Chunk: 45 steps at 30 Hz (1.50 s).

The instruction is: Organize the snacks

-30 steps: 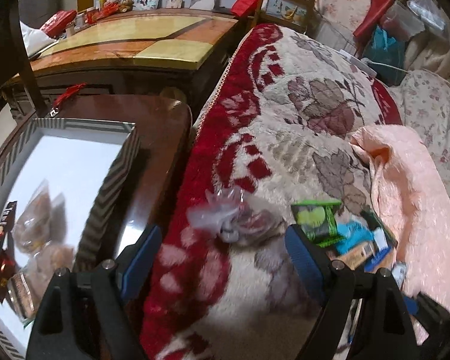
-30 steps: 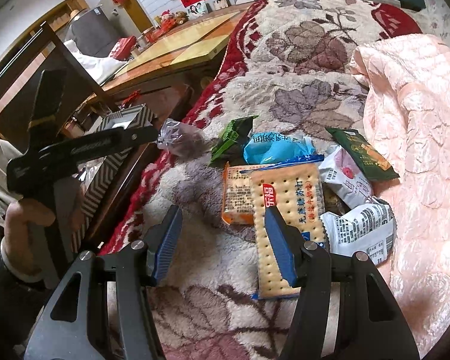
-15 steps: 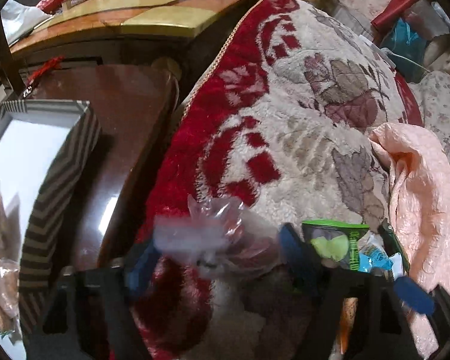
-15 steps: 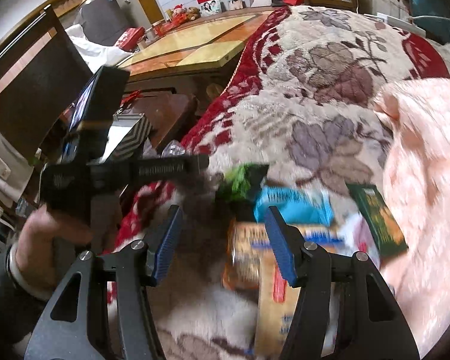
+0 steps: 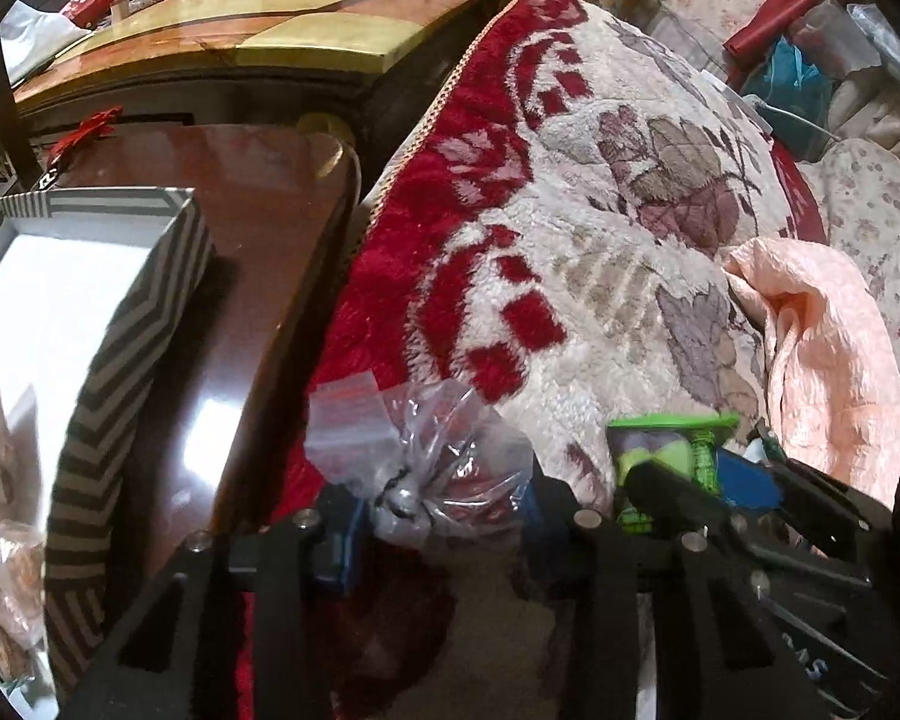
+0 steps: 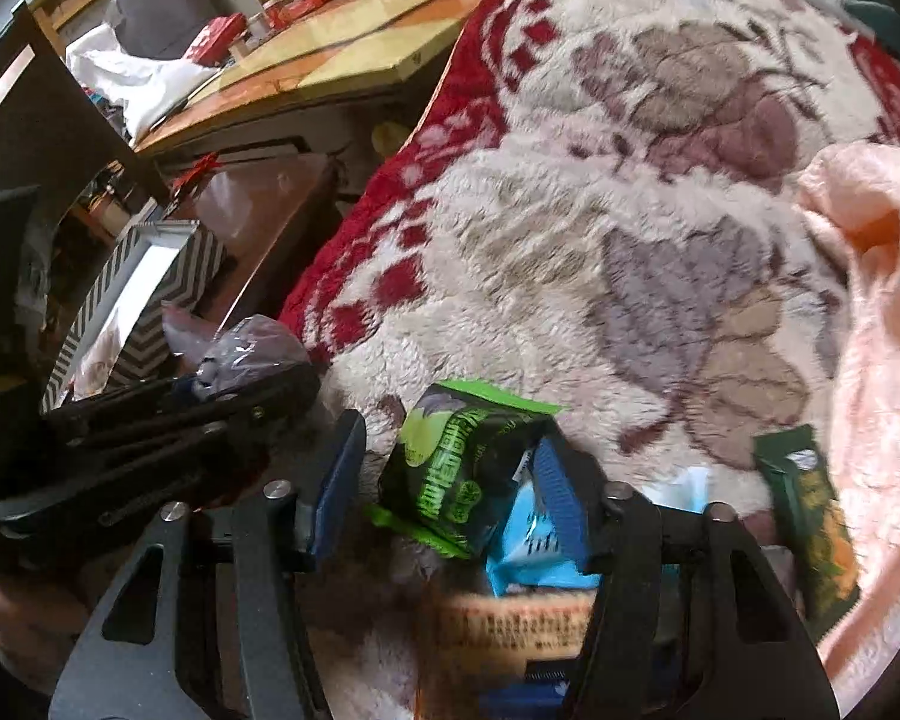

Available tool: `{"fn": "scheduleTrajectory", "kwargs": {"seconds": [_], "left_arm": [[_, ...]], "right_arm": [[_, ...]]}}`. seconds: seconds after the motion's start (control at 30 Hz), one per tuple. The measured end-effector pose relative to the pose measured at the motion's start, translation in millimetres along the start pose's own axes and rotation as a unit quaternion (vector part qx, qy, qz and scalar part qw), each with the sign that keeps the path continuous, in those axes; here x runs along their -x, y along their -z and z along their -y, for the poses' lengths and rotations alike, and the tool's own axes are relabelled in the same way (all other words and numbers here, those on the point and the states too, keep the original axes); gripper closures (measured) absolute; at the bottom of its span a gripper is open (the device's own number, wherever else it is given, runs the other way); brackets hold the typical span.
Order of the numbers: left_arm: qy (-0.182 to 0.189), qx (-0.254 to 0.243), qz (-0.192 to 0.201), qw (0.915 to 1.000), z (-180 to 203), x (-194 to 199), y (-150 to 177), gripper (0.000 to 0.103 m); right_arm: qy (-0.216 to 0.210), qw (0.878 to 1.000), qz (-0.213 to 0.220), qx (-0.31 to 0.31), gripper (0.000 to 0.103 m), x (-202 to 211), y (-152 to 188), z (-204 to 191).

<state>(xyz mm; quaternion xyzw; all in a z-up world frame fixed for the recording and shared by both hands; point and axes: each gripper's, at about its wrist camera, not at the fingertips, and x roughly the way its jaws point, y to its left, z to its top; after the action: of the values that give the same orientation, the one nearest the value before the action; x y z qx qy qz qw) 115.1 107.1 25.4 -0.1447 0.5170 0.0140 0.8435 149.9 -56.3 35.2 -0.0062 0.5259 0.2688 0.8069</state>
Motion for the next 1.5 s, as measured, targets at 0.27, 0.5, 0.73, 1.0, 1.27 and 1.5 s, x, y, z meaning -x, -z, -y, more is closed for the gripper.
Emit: {"fn": "scheduleTrajectory", "kwargs": {"seconds": [0.27,0.5,0.73,1.0,1.27,1.5], "left_arm": [[-0.008,0.000,0.011,0.9999,-4.0,22.0,18.7,0.060],[-0.017,-0.012,0.036,0.9991,-3.1,54.8,38.3,0.060],[-0.025,-0.023,0.057,0.9978,-0.7,83.8,59.3,0.060],[-0.040,-0.029,0.084,0.9953,-7.7,115.1,80.0,0.060],[-0.052,-0.025,0.103,0.9930,-20.2,135.4,90.8,0.060],[-0.065,-0.008,0.117,0.9909,-39.3,147.8,94.8,0.060]], "right_arm": [[-0.014,0.998,0.023,0.053,0.081,20.7,16.6,-23.2],[-0.030,0.997,0.049,0.053,0.081,50.7,34.7,-34.6],[-0.043,0.995,0.072,0.048,0.081,73.2,55.1,-50.2],[-0.053,0.994,0.077,0.049,0.081,88.6,74.3,-67.5],[-0.057,0.993,0.073,0.067,0.081,97.6,83.1,-88.2],[-0.064,0.992,0.069,0.089,0.081,100.1,83.9,-109.1]]}}
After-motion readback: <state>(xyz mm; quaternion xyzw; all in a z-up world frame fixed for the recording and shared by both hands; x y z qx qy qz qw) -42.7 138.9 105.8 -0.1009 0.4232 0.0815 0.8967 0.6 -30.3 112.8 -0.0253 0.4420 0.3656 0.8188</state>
